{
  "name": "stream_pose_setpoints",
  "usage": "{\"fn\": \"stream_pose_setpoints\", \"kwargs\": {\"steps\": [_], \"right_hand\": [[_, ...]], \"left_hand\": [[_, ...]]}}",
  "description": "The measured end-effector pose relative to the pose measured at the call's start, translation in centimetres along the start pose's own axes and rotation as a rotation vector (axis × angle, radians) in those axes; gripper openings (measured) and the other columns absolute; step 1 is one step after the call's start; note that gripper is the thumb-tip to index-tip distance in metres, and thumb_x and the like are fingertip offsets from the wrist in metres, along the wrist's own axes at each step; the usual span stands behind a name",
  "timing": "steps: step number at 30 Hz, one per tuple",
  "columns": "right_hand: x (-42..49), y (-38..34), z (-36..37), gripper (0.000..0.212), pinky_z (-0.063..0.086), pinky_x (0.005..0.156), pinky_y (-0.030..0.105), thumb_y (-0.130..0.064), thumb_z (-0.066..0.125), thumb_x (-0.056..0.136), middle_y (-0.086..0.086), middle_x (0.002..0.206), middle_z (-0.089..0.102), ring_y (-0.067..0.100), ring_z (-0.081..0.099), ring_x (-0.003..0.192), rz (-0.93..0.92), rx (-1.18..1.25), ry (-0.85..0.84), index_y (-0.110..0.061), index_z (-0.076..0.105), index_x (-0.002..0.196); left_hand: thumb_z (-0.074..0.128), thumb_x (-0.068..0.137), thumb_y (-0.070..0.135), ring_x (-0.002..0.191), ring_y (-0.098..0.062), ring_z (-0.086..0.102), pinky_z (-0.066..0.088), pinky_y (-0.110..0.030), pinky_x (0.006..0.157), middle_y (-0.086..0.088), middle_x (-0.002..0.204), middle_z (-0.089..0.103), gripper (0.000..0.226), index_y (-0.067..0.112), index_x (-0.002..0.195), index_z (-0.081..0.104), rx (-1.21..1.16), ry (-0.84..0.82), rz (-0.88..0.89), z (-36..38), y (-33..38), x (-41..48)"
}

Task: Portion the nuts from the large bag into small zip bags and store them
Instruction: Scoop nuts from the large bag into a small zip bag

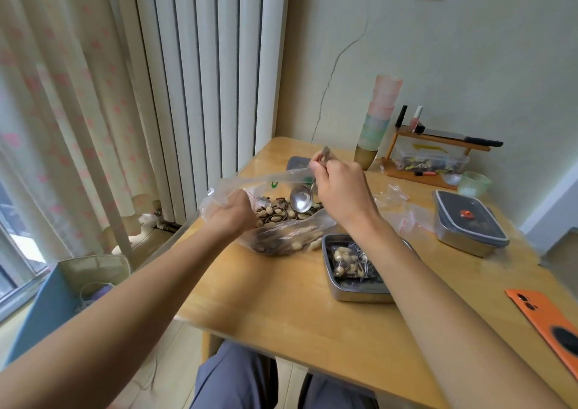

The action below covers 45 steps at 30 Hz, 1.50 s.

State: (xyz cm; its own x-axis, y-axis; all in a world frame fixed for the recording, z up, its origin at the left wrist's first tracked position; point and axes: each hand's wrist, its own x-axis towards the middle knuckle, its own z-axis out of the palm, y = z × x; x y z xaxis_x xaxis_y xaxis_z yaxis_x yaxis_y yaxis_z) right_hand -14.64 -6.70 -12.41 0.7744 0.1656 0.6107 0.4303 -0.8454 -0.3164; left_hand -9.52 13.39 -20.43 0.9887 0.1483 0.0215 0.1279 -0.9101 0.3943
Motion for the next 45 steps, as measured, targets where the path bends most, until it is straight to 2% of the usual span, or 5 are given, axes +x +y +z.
{"fn": "stream_pose_setpoints", "kwargs": {"steps": [18, 26, 30, 36, 45], "right_hand": [[0.2, -0.6, 2.7, 0.031, 0.036, 0.059, 0.028, -0.021, 0.043, 0.11, 0.001, 0.068, 0.055, 0.02, 0.054, 0.066, 0.016, -0.019, -0.049, -0.01, 0.057, 0.085], [0.6, -0.3, 2.8, 0.04, 0.037, 0.048, 0.019, -0.021, 0.042, 0.11, 0.0, 0.059, 0.051, 0.009, 0.051, 0.051, 0.16, 0.027, -0.025, -0.012, 0.049, 0.071], [0.7, 0.7, 2.8, 0.042, 0.061, 0.063, 0.04, -0.025, 0.041, 0.109, 0.008, 0.067, 0.067, 0.022, 0.07, 0.06, 0.293, 0.129, 0.008, -0.006, 0.062, 0.077], [-0.1, 2.8, 2.6, 0.029, 0.059, 0.056, 0.028, -0.018, 0.043, 0.109, 0.008, 0.064, 0.075, 0.024, 0.076, 0.062, 0.787, 0.586, -0.033, -0.002, 0.066, 0.099], [0.7, 4.6, 1.4, 0.029, 0.052, 0.048, 0.022, -0.018, 0.043, 0.107, 0.006, 0.061, 0.073, 0.023, 0.076, 0.06, 0.897, 0.668, 0.13, -0.005, 0.068, 0.098]], "left_hand": [[0.055, 0.082, 0.01, 0.053, -0.016, 0.041, 0.037, -0.029, 0.05, 0.0, 0.058, 0.044, 0.019, 0.014, 0.066, 0.045, -0.353, 0.098, 0.009, 1.1, 0.5, 1.9], [0.053, 0.091, 0.03, 0.072, -0.017, 0.061, 0.045, -0.034, 0.067, -0.002, 0.09, 0.06, 0.011, 0.019, 0.091, 0.05, -0.393, 0.168, 0.143, -0.9, 3.2, 2.2], [0.056, 0.093, 0.027, 0.068, -0.016, 0.064, 0.052, -0.035, 0.066, 0.0, 0.083, 0.061, 0.009, 0.02, 0.095, 0.052, -0.399, 0.152, 0.17, -0.9, 3.6, 2.2], [0.058, 0.089, 0.012, 0.062, -0.026, 0.062, 0.043, -0.026, 0.052, -0.007, 0.066, 0.061, 0.016, 0.01, 0.074, 0.058, -0.194, 0.009, 0.156, -0.7, 2.3, 2.2], [0.058, 0.095, 0.022, 0.097, -0.028, 0.054, 0.043, -0.038, 0.077, -0.007, 0.116, 0.055, 0.03, 0.009, 0.12, 0.047, -0.075, 0.094, 0.132, -0.8, 1.9, 1.0]]}}
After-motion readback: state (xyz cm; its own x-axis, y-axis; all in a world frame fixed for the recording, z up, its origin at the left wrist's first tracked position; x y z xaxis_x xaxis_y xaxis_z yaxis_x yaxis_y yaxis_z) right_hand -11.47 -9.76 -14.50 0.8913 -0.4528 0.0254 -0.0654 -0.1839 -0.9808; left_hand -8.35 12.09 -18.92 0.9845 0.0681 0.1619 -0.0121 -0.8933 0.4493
